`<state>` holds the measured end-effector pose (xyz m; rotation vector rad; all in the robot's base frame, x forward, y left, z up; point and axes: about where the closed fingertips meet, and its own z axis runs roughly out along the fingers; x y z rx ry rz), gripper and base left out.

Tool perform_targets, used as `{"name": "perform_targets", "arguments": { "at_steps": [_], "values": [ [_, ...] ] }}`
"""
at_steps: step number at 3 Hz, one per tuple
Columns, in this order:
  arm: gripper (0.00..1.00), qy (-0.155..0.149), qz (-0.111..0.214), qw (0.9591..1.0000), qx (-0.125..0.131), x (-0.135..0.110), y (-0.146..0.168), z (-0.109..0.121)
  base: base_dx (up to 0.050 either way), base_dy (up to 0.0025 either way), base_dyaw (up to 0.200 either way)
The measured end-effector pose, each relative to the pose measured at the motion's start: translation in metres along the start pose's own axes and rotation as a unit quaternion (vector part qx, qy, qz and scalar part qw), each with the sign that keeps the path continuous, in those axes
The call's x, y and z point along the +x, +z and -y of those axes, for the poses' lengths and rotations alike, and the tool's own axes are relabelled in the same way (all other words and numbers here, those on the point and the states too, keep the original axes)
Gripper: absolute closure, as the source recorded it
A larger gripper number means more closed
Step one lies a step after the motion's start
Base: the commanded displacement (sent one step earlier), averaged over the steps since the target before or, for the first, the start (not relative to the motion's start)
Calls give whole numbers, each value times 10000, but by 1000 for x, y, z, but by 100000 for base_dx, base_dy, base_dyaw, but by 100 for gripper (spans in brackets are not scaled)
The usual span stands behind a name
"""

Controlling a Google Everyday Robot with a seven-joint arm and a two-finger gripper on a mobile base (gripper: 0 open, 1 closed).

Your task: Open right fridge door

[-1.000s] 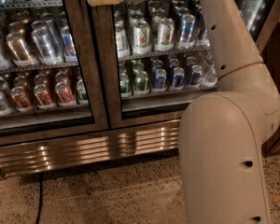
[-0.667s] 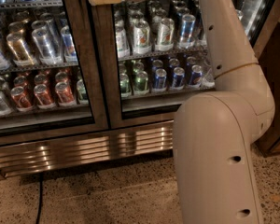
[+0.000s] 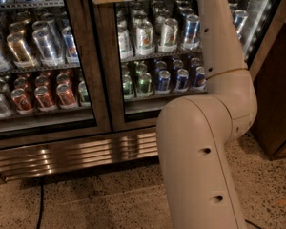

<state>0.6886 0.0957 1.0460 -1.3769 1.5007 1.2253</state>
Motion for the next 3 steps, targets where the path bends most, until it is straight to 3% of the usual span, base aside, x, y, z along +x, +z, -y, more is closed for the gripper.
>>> {"name": "perform_targets", "arguments": {
  "at_steps": [1,2,3],
  "values": [
    [100,-1,26,10000,37,9,6,15,0,0,0],
    [100,-1,36,10000,51,10,7,17,0,-1,9407],
    [100,-1,36,10000,51,10,7,17,0,0,19204]
  ]
}}
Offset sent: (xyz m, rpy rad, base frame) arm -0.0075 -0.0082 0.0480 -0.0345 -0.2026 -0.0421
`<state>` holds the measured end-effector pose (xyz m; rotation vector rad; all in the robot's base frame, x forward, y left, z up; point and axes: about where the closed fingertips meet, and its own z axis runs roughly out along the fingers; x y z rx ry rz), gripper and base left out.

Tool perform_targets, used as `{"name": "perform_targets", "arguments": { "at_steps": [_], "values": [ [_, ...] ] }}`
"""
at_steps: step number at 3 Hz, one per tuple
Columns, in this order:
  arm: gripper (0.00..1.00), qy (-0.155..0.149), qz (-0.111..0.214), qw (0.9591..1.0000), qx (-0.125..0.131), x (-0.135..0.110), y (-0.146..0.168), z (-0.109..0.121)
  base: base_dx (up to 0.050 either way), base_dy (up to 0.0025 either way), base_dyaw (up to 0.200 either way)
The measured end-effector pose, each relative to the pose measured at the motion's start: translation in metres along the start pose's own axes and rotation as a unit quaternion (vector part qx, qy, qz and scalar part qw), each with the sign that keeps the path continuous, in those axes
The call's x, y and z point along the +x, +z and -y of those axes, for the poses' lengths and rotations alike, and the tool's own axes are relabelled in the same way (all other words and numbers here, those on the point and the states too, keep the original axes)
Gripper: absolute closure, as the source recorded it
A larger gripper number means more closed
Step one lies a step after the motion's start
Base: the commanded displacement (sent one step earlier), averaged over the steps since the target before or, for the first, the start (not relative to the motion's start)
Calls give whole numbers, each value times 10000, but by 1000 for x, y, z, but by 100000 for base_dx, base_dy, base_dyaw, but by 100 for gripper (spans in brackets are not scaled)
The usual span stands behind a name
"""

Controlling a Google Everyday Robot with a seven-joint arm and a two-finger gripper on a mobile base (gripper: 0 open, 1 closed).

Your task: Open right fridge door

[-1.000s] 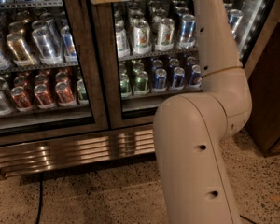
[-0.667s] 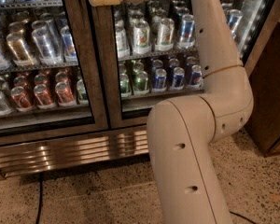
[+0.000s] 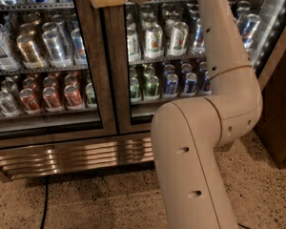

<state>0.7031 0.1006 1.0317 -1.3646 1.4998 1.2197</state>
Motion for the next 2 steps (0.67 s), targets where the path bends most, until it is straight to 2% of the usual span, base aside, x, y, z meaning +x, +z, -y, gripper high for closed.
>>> {"name": "perform_targets", "arguments": {
  "at_steps": [1,2],
  "values": [
    [100,0,0,10000,0,0,0,0,2,-2,13824],
    [100,0,0,10000,0,0,0,0,2,-2,19225]
  ]
}}
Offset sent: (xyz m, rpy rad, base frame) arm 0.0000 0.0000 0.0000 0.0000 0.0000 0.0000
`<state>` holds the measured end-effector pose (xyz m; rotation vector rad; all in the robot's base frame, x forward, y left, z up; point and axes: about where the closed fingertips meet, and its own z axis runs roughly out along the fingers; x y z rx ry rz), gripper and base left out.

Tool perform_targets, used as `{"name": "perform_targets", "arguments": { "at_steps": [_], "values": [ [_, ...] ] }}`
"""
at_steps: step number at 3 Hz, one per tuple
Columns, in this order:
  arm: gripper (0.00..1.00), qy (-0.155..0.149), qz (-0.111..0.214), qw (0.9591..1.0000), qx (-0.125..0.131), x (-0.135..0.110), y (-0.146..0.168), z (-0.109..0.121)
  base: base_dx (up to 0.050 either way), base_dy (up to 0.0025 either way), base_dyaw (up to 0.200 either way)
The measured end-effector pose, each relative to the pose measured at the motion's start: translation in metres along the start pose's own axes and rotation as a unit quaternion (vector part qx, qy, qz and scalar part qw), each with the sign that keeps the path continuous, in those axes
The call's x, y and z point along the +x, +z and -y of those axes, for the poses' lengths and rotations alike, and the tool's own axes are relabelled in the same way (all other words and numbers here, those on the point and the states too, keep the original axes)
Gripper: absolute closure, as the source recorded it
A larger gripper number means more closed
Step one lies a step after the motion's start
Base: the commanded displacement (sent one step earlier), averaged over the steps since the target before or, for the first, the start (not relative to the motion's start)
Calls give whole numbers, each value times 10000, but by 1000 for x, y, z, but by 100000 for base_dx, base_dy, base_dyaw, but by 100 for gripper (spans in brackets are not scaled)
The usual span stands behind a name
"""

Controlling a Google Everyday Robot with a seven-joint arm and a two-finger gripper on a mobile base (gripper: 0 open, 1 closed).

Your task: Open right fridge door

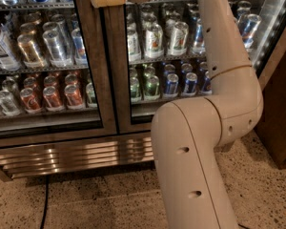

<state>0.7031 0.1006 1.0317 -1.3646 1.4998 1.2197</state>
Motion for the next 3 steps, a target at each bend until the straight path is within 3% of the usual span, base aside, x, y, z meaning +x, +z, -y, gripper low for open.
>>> {"name": "perform_targets", "arguments": {
  "at_steps": [2,3],
  "values": [
    [100,0,0,10000,0,0,0,0,0,-1,19607],
    [100,0,0,10000,0,0,0,0,-4999,-3,21]
  ]
}}
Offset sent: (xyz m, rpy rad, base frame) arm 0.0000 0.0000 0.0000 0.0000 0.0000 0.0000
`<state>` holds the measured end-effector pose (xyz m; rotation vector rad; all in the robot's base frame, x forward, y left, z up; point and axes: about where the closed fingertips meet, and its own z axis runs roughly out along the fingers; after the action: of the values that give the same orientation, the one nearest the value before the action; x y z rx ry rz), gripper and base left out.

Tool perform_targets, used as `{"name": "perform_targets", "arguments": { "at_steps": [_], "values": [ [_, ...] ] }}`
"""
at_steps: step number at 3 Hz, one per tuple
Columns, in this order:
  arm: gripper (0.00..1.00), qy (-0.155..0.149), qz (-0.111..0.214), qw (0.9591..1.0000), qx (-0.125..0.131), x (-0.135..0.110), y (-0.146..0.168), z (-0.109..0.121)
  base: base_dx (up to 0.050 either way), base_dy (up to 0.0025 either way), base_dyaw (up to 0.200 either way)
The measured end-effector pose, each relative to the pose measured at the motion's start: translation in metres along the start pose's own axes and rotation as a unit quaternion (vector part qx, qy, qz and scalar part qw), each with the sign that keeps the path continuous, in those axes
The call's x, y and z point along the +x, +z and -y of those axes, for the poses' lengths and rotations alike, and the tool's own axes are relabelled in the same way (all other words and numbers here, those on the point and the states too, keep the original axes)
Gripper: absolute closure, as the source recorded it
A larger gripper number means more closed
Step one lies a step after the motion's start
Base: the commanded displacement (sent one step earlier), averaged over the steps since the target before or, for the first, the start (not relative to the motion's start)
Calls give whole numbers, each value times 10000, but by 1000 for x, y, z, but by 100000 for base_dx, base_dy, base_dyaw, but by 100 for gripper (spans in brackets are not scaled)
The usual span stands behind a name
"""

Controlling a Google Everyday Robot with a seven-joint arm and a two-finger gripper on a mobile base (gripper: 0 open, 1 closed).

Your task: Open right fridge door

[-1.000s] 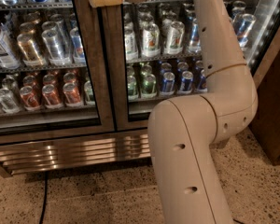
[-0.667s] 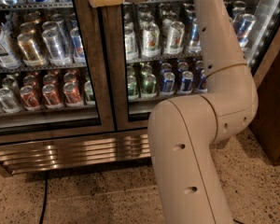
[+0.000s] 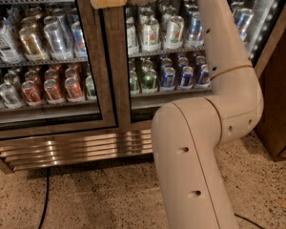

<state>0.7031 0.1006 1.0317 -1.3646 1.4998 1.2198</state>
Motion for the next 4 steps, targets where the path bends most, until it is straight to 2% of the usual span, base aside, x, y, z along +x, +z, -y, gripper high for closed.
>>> {"name": "perform_targets", "arguments": {
  "at_steps": [2,4],
  "values": [
    [100,0,0,10000,0,0,0,0,-4999,-3,19],
    [100,0,1,10000,0,0,0,0,3,-6,19173]
  ]
}}
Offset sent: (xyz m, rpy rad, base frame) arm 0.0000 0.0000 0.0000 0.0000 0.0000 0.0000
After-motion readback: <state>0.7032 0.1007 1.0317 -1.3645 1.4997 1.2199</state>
